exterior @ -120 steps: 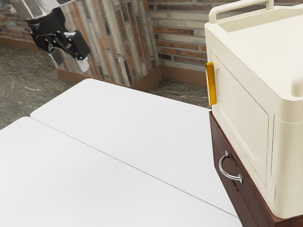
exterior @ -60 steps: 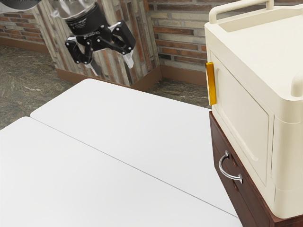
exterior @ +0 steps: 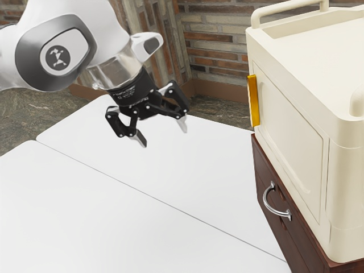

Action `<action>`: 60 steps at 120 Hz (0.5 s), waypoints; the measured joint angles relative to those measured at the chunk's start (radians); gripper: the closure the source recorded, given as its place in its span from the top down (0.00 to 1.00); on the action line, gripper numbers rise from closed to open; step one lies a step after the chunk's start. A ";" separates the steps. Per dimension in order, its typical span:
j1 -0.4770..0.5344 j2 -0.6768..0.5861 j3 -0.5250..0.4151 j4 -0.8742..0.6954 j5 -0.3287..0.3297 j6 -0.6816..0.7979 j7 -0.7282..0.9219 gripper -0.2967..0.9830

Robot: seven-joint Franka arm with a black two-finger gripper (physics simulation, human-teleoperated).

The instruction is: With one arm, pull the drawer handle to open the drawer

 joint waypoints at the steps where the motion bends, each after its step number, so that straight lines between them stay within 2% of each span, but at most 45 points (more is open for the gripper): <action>1: -0.003 0.000 0.000 -0.004 0.000 0.006 -0.003 0.75; 60: -0.127 0.030 -0.003 -0.127 -0.015 0.215 -0.118 0.75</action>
